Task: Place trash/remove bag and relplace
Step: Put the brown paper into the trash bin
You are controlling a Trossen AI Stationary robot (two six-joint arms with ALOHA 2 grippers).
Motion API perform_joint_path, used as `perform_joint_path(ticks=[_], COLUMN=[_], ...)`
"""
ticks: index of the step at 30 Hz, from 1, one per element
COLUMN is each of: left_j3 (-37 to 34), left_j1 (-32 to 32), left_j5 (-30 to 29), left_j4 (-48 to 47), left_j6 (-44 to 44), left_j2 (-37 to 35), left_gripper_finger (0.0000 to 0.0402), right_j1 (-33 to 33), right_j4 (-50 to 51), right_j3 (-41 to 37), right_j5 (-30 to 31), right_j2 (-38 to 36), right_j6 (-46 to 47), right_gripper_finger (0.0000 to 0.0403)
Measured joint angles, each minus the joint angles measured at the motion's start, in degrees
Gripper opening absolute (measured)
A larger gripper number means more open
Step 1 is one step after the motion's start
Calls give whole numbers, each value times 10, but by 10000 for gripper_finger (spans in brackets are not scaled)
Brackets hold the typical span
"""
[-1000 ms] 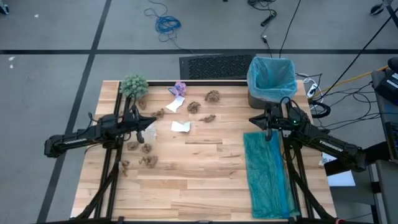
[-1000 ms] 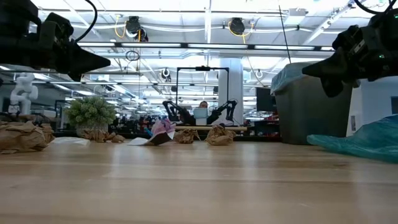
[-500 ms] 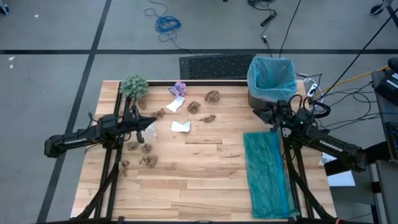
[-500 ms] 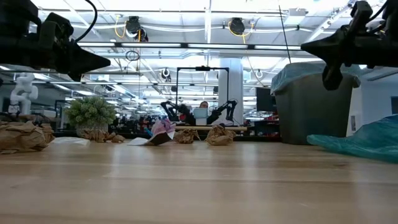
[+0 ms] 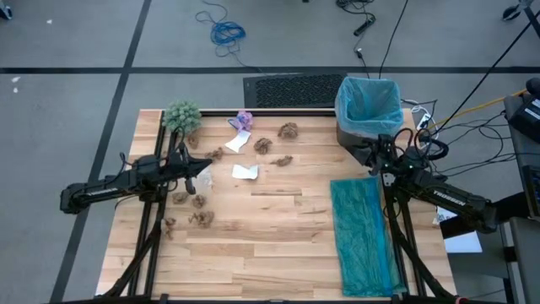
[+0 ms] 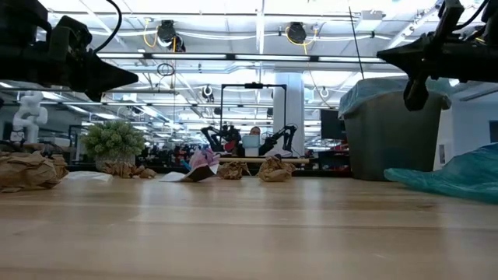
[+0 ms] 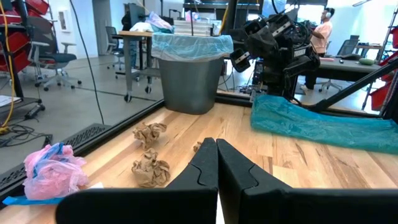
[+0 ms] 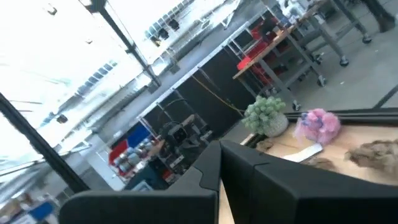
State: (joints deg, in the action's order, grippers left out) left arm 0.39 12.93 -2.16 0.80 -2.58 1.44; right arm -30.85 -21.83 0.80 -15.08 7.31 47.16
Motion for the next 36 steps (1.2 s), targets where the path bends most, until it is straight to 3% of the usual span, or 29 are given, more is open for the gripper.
perform_joint_path(ticks=[3, 6, 10, 15, 20, 25, 29, 36], left_j3=[0, 0, 0, 0, 0, 0, 0, 0], left_j1=[0, 0, 0, 0, 0, 0, 0, 0], left_j5=[0, 0, 0, 0, 0, 0, 0, 0], left_j4=[0, 0, 0, 0, 0, 0, 0, 0], left_j6=[0, 0, 0, 0, 0, 0, 0, 0], left_j2=[0, 0, 0, 0, 0, 0, 0, 0], left_gripper_finger=[0, 0, 0, 0, 0, 0, 0, 0], right_j1=[17, 47, 93, 135, 165, 176, 169, 140], right_j4=[-24, -17, -19, 1, 87, 186, 336, 625], right_j3=[2, 10, 38, 106, 243, 438, 609, 857], right_j5=[-80, -100, -99, -44, -28, -29, -24, 68], right_j2=[0, 1, 15, 90, 260, 461, 609, 821], right_j6=[-4, 4, 3, -41, -123, -204, -280, -404], right_gripper_finger=[0, 0, 0, 0, 0, 0, 0, 0])
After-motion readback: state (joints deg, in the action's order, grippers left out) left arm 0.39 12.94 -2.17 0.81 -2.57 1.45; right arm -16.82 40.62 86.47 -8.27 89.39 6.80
